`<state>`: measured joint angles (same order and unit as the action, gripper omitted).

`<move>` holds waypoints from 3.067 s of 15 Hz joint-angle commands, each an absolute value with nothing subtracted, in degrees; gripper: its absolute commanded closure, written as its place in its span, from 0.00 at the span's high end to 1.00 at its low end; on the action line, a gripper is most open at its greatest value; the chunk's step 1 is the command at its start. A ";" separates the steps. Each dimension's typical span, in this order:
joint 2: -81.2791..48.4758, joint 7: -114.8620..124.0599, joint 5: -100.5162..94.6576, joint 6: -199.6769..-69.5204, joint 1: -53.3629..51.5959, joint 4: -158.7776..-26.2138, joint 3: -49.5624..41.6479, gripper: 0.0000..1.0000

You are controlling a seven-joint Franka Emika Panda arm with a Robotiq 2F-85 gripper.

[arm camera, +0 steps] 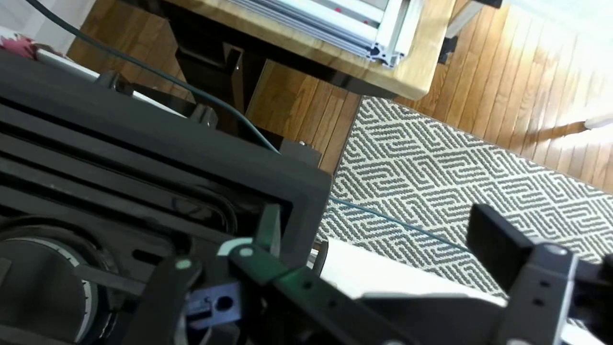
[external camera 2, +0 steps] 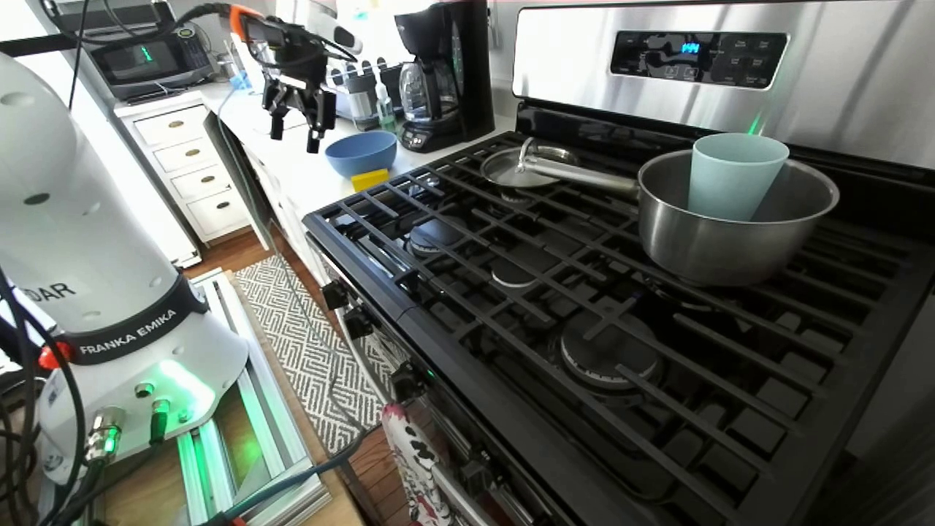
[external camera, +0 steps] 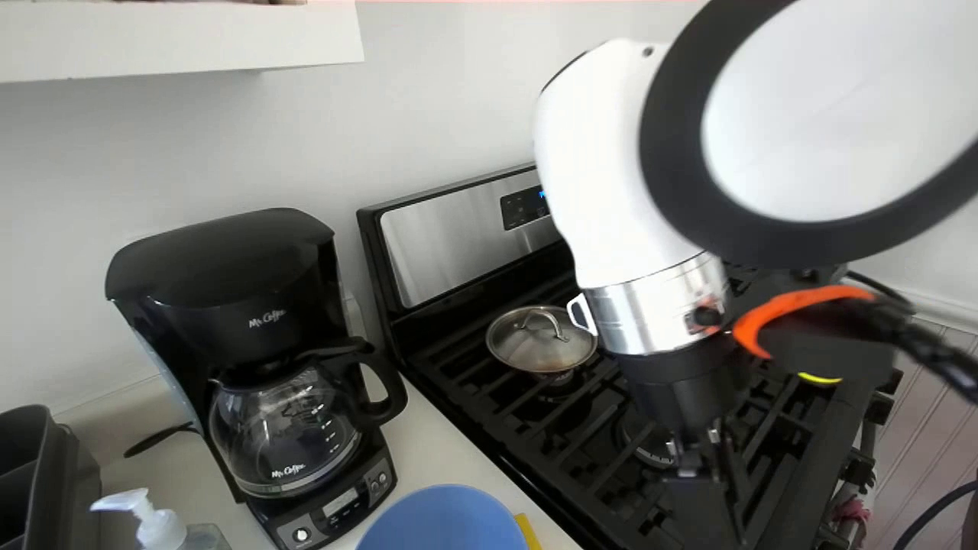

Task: Put the blue bowl on the stove between the lid and the pot

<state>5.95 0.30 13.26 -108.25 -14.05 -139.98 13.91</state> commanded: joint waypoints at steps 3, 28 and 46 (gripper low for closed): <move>-10.06 7.21 15.23 -109.36 -11.28 -126.91 11.01 1.00; -20.23 -6.70 29.10 -144.07 -10.12 -127.23 17.28 0.31; -3.14 -3.45 32.01 -151.83 -5.13 -137.42 12.51 0.01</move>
